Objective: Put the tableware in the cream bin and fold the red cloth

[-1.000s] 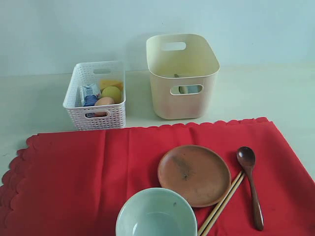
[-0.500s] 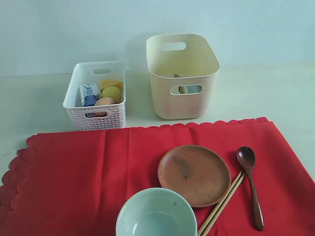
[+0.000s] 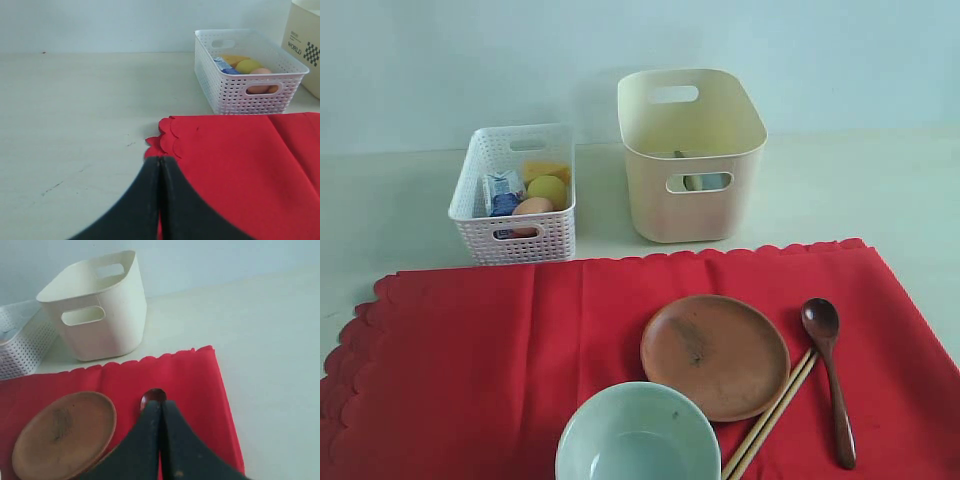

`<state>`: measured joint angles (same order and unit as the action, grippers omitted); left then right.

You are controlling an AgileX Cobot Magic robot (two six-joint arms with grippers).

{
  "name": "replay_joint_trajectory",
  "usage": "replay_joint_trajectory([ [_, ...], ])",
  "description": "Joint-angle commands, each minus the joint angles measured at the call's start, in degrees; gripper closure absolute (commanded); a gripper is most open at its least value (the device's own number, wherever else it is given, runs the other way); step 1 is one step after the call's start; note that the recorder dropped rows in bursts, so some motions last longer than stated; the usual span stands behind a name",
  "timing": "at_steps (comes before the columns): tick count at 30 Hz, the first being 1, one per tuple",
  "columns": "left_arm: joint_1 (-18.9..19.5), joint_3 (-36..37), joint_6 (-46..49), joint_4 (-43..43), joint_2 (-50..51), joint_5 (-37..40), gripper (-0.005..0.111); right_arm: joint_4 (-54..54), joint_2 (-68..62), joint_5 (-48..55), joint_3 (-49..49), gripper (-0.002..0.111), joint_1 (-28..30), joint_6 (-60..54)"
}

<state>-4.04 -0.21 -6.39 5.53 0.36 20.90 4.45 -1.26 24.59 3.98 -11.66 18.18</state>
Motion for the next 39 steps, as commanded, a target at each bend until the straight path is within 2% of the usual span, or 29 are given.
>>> replay_joint_trajectory([
  [1,0.2,0.21,0.17,-0.59,-0.36,-0.51,0.107,0.4,-4.07,-0.33,6.72,0.108,0.28,-0.04],
  [7,0.2,0.21,0.17,-0.59,-0.36,-0.51,0.107,0.4,-15.12,-0.33,21.65,0.108,0.28,-0.04],
  [10,0.2,0.21,0.17,-0.59,-0.36,-0.51,0.107,0.4,-16.71,-4.77,26.04,0.108,0.28,-0.04],
  [20,0.2,0.21,0.17,-0.59,-0.36,-0.51,0.107,0.82,-16.14,-7.62,26.18,0.108,0.28,-0.05],
  [23,0.2,0.21,0.17,-0.59,-0.36,-0.51,0.107,1.0,-16.14,-5.85,26.18,0.108,0.28,-0.66],
  [28,0.2,0.21,0.17,-0.59,-0.36,-0.51,0.107,6.48,-16.14,-0.06,26.22,0.108,0.28,-9.68],
  [32,0.2,0.21,0.17,-0.59,-0.36,-0.51,0.107,7.45,-16.14,2.69,26.22,0.108,0.28,-10.6],
  [35,0.2,0.21,0.17,-0.59,-0.36,-0.51,0.107,4.32,-16.98,5.92,26.22,0.108,0.28,-13.16],
  [39,0.2,0.21,0.17,-0.59,-0.36,-0.51,0.107,-6.07,-19.68,8.84,26.72,0.108,0.28,-22.73],
])
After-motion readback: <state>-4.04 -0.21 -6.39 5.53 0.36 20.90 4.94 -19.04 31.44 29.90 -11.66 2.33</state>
